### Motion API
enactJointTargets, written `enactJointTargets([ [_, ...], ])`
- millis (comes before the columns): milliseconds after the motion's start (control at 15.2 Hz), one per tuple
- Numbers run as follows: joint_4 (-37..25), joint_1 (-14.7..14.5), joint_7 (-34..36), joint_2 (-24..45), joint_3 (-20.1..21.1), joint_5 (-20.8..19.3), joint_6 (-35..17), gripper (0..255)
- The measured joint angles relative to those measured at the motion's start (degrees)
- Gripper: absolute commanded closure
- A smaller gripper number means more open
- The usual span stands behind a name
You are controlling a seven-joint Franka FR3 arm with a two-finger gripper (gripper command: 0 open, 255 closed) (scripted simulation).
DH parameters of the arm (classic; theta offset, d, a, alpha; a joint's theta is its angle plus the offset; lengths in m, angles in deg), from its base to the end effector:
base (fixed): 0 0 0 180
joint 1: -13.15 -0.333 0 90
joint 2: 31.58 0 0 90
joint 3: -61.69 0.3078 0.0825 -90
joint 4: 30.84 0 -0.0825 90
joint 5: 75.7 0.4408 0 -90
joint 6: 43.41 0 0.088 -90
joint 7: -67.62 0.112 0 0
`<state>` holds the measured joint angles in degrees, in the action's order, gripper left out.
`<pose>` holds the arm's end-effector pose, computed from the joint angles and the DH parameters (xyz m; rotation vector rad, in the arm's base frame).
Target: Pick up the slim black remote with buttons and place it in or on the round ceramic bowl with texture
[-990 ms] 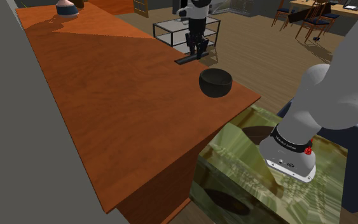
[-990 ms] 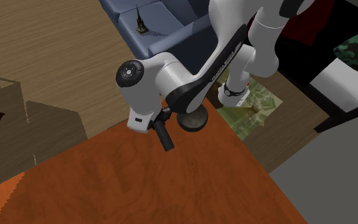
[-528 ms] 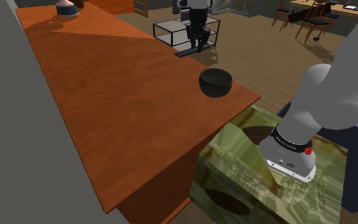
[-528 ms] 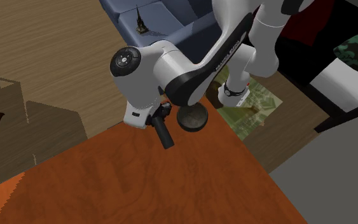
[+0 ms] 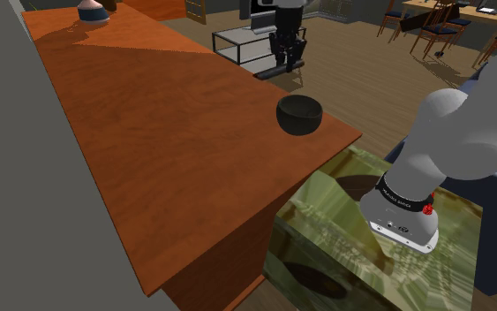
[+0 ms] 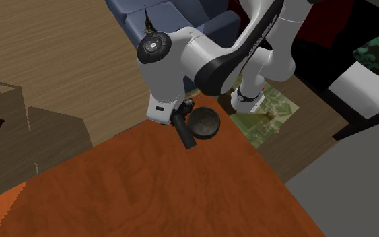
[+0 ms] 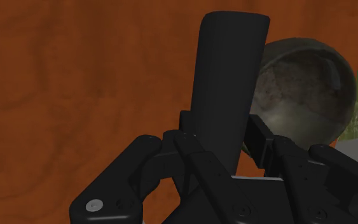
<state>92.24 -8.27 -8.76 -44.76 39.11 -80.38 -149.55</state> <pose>0.5352 -0.0230 0.4516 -2.4042 -1.9279 0.0885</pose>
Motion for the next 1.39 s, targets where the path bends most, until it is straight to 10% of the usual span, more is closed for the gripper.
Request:
enactJointTargets([
  [528,17.03,1.47,6.46,-18.72,4.66,-4.04,1.53,255],
  [1386,25.2,1.87,6.58,-17.52,3.48,-4.98,-7.9,255],
])
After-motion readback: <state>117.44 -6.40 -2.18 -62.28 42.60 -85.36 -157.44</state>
